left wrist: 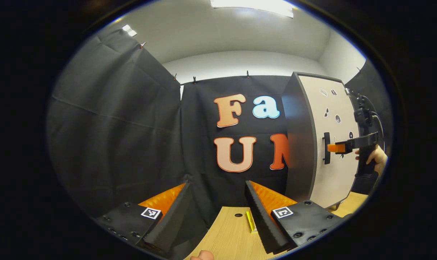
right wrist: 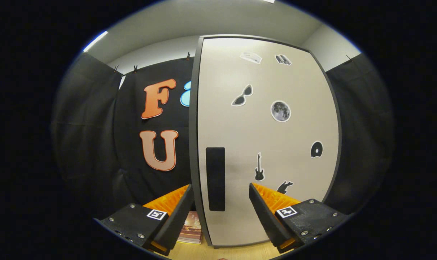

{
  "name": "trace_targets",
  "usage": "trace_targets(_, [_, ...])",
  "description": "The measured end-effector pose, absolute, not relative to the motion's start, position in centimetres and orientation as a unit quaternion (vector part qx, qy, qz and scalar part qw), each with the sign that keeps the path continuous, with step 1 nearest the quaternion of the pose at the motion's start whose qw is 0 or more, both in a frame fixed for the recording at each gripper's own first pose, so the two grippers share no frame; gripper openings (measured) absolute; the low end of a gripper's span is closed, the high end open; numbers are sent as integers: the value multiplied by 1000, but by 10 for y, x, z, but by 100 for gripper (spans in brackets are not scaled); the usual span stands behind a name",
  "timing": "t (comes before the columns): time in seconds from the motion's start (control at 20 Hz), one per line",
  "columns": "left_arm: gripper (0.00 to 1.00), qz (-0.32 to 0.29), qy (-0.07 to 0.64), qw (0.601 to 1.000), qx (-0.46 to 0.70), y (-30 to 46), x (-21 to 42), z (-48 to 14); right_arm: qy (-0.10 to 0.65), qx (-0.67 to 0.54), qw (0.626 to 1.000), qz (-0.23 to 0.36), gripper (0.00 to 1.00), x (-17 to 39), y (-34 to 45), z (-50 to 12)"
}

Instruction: Open the cabinet door with the right hand, grasp the bottle in the cabinet with the left hand and place it on the coaster, then close the cabinet door with the right hand.

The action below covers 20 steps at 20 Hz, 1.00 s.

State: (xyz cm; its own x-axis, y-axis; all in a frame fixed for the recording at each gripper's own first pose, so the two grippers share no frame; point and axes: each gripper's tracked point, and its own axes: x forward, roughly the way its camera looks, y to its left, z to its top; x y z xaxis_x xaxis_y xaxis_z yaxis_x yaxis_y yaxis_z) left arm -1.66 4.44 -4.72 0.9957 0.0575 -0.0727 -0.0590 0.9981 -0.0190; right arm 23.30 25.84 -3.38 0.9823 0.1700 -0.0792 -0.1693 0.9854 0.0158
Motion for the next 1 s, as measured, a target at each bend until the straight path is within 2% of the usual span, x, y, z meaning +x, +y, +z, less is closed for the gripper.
trace_targets(0.05, [96,31,37,999,-11,47,-17,-50,45,8,995,84,95,242,262,-37])
trace_targets(0.1, [93,34,38,999,-10,50,-17,-52,48,8,995,82,99,251,263,-40])
trace_targets(0.15, [96,37,38,999,-8,54,-16,-52,51,8,996,78,93,260,264,-42])
trace_targets(0.2, [100,42,37,998,-6,58,-18,-54,53,11,996,75,91,266,265,-43])
trace_targets(0.25, [96,45,36,998,-4,61,-20,-55,54,16,996,76,88,270,267,-44])
trace_targets(0.35, [100,50,35,998,-1,67,-21,-56,56,23,996,71,77,277,269,-47])
trace_targets(0.4, [100,52,35,998,0,69,-20,-57,60,27,996,66,60,279,268,-50])
trace_targets(0.45, [96,54,36,998,-1,71,-21,-58,62,34,995,65,52,279,269,-52])
trace_targets(0.5, [100,55,37,998,-2,73,-21,-59,55,30,996,67,36,278,269,-50])
trace_targets(0.65, [100,52,38,998,-7,74,-19,-64,47,16,995,84,29,268,268,-50])
trace_targets(0.7, [96,52,38,998,-7,76,-16,-65,49,22,994,94,26,267,268,-49])
trace_targets(0.8, [100,52,39,998,-6,76,-15,-67,54,24,991,117,23,254,268,-48])
trace_targets(1.0, [100,50,38,998,-5,73,-24,-65,57,18,987,148,23,193,241,-42])
